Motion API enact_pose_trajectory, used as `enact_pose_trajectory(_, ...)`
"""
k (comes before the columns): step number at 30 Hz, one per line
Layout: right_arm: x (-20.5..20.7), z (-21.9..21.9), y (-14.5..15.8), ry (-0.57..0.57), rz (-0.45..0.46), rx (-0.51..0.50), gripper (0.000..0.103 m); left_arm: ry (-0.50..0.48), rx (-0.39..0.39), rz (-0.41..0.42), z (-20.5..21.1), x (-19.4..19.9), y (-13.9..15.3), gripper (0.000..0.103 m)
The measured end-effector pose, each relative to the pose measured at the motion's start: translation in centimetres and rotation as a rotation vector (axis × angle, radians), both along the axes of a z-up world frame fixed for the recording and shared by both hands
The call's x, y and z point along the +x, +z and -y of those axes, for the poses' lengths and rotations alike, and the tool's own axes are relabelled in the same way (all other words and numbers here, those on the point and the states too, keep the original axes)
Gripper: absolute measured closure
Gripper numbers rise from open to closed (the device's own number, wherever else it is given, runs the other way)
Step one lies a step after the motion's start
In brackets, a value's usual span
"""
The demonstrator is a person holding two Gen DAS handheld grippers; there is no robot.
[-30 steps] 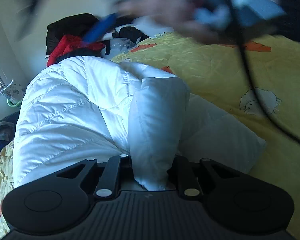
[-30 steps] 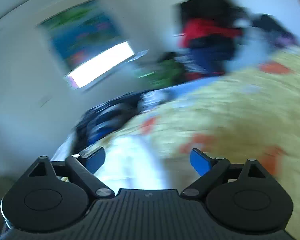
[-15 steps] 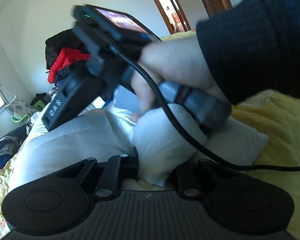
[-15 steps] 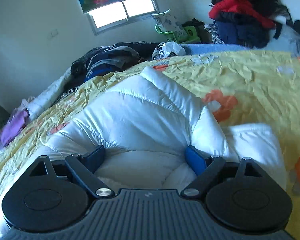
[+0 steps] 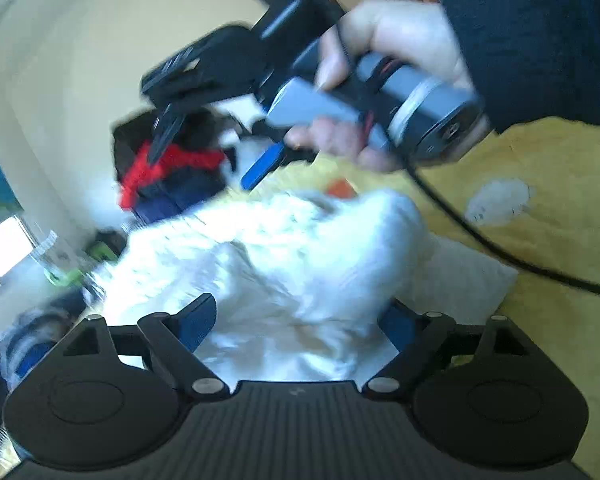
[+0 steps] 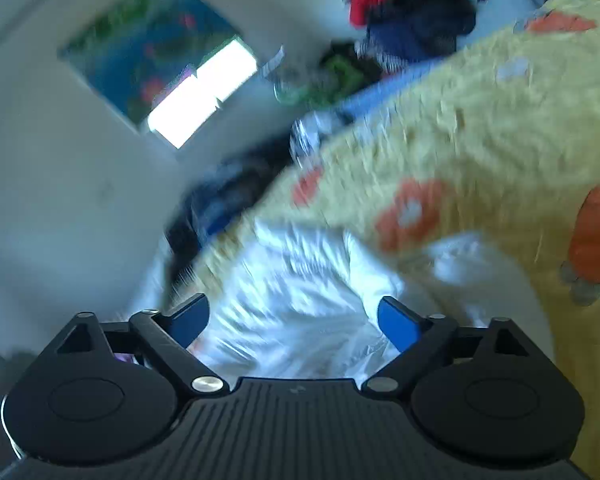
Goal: Fold small clothes
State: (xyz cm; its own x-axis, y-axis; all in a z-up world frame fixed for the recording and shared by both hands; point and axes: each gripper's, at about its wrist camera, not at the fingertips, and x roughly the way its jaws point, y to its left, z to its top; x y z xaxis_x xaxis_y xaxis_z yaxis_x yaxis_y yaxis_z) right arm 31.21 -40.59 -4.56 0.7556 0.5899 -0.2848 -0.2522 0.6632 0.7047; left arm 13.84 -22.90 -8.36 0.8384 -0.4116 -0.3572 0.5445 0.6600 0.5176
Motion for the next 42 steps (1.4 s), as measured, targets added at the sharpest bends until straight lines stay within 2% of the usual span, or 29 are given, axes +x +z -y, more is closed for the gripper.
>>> enact_pose_trajectory(2, -2.2, -0.4, 2.2, 0.021, 0.076, -0.020, 0.001, -0.005, -0.046, 0.033, -1.4, -0.9, 1.3, 0.014)
enact_pose_trajectory(4, -3.9, -1.3, 3.3, 0.074, 0.087, -0.014, 0.001, 0.012, -0.107, 0.042, -3.0, -1.0, 2.7, 0.014)
enact_pose_trajectory(9, -6.0, -3.8, 1.9, 0.200, -0.015, 0.078, 0.000, 0.032, -0.237, -0.041, -6.2, 1.2, 5.9, 0.014)
enact_pose_trajectory(11, -6.4, -4.9, 0.7, 0.225, -0.060, 0.048, 0.001, -0.012, -0.276, -0.125, -7.4, 2.3, 6.3, 0.015)
enact_pose_trajectory(14, -6.2, -5.7, -2.0, 0.198, -0.184, -0.078, 0.002, -0.093, -0.252, -0.267, -7.3, 2.6, 5.9, 0.015)
enact_pose_trajectory(15, -6.1, -5.5, -3.1, 0.193, -0.220, -0.096, 0.003, -0.150, -0.240, -0.278, -7.2, 1.8, 5.9, 0.015)
enact_pose_trajectory(18, -7.1, -3.9, -5.4, 0.194, -0.188, -0.052, 0.010, -0.317, -0.241, -0.249, -8.1, -0.8, 6.6, 0.015)
enact_pose_trajectory(20, -7.8, -2.9, -6.1, 0.183, -0.175, -0.013, 0.020, -0.342, -0.289, -0.235, -9.3, -0.9, 7.5, 0.014)
enact_pose_trajectory(21, -8.2, -2.4, -6.5, 0.170, -0.173, -0.008, 0.024, -0.323, -0.318, -0.229, -9.9, -0.4, 8.1, 0.014)
enact_pose_trajectory(22, -8.8, -1.8, -7.0, 0.149, -0.176, 0.008, 0.034, -0.289, -0.354, -0.221, -10.4, 0.8, 8.7, 0.014)
enact_pose_trajectory(24, -9.6, -0.8, -8.1, 0.115, -0.184, 0.067, 0.043, -0.160, -0.425, -0.201, -10.8, 3.3, 9.1, 0.014)
enact_pose_trajectory(25, -10.0, -0.5, -8.6, 0.100, -0.185, 0.091, 0.047, -0.084, -0.443, -0.214, -10.8, 4.8, 8.8, 0.014)
enact_pose_trajectory(27, -10.5, -0.5, -9.1, 0.090, -0.186, 0.097, 0.051, 0.042, -0.426, -0.318, -10.2, 8.3, 6.8, 0.014)
enact_pose_trajectory(28, -10.6, -0.5, -9.1, 0.093, -0.189, 0.093, 0.051, 0.103, -0.415, -0.383, -9.8, 9.9, 5.3, 0.016)
enact_pose_trajectory(29, -10.4, -0.6, -9.0, 0.094, -0.197, 0.091, 0.051, 0.131, -0.416, -0.404, -9.5, 10.7, 3.9, 0.014)
enact_pose_trajectory(31, -10.2, 0.2, -8.2, 0.094, -0.243, 0.106, 0.049, 0.122, -0.334, -0.325, -8.1, 9.6, 2.4, 0.005)
enact_pose_trajectory(33, -9.5, 0.9, -6.0, 0.047, -0.294, 0.105, 0.040, 0.090, -0.252, -0.255, -6.8, 8.3, 1.3, 0.004)
enact_pose_trajectory(35, -9.0, 1.2, -1.8, -0.009, -0.194, 0.066, 0.036, 0.056, -0.252, -0.244, -6.1, 7.8, 0.7, 0.004)
enact_pose_trajectory(37, -7.3, -0.7, 1.8, 0.080, -0.128, 0.062, 0.032, 0.057, -0.288, -0.268, -5.8, 8.7, 0.7, 0.004)
enact_pose_trajectory(38, -6.1, -2.5, 3.0, 0.121, -0.120, 0.016, 0.020, 0.069, -0.298, -0.286, -5.7, 9.3, 0.9, 0.004)
enact_pose_trajectory(40, -3.3, -7.2, 4.3, 0.213, -0.138, -0.170, 0.009, 0.077, -0.285, -0.301, -4.9, 9.9, 0.6, 0.004)
enact_pose_trajectory(42, -1.6, -10.3, 4.0, 0.341, -0.211, -0.315, 0.008, 0.062, -0.264, -0.301, -4.9, 10.0, 0.3, 0.004)
